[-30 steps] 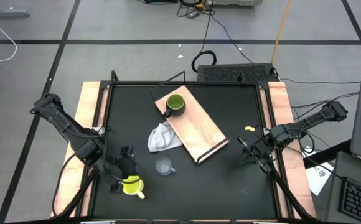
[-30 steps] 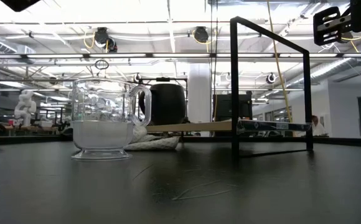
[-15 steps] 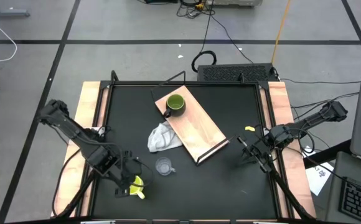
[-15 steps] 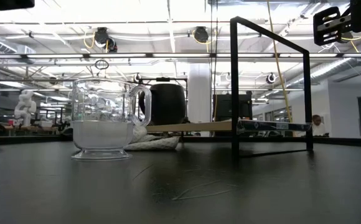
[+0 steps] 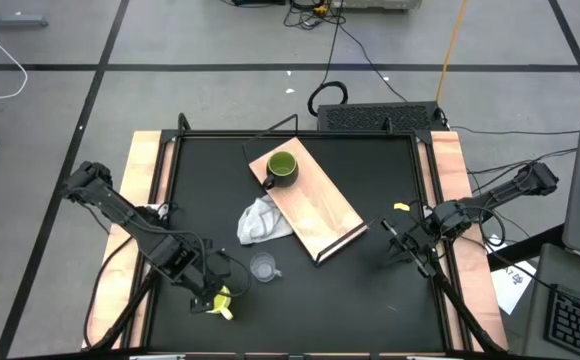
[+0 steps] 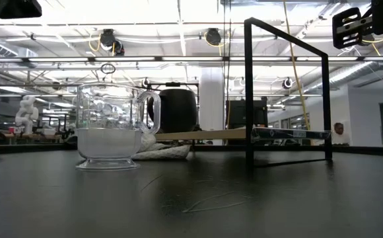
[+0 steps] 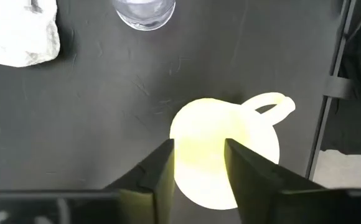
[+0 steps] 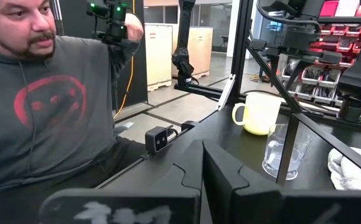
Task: Stack small to large cups/mugs on shelf
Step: Put the yellow mug on the shelf
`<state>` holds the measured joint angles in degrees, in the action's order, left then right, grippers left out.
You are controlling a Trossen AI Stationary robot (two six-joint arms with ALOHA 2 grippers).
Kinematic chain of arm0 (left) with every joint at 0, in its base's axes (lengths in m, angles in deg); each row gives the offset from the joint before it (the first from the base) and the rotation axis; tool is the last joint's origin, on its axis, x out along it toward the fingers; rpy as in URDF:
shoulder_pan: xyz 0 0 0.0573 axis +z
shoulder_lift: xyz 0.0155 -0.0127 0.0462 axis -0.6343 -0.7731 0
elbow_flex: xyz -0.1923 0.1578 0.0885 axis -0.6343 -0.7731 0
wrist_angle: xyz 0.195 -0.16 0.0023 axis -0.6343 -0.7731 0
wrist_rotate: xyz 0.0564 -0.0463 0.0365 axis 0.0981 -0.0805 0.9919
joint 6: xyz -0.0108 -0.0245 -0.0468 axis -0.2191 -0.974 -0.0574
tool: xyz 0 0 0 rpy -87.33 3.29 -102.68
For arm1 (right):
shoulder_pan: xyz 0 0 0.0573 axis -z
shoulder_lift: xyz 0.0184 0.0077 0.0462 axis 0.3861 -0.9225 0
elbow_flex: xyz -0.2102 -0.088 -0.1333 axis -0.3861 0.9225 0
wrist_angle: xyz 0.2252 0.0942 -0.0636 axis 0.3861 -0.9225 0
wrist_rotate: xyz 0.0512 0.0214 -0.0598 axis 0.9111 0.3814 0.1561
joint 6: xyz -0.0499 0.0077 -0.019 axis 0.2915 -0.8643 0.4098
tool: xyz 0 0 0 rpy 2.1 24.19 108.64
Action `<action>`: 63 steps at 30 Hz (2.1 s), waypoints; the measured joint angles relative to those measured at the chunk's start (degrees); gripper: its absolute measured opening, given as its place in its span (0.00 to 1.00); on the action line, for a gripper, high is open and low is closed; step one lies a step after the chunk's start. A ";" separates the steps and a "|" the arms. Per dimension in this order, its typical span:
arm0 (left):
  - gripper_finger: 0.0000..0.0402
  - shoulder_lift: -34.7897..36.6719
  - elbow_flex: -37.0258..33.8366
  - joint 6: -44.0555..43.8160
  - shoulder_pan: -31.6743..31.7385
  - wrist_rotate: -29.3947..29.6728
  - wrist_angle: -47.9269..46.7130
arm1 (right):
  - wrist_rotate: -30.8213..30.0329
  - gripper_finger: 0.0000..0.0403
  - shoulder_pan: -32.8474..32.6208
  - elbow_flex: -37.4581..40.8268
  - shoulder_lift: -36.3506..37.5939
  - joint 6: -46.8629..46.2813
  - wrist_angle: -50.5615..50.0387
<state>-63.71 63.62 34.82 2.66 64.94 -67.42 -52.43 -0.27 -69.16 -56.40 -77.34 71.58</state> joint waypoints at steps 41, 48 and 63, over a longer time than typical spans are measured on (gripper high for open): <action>0.58 0.52 -5.99 -33.60 -2.38 -5.18 1.62 | 0.00 0.00 0.00 0.00 0.00 -0.13 -0.90; 0.58 0.52 -5.99 -38.21 -0.47 -4.07 1.36 | 0.00 0.00 0.00 0.00 -0.01 -3.01 -1.37; 0.58 0.52 -5.99 -41.27 -2.15 -5.32 2.13 | 0.02 0.00 0.00 0.00 0.00 -2.66 -3.14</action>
<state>-63.19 57.63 -6.45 0.51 59.62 -65.28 -52.40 -0.27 -69.16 -56.40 -79.99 68.44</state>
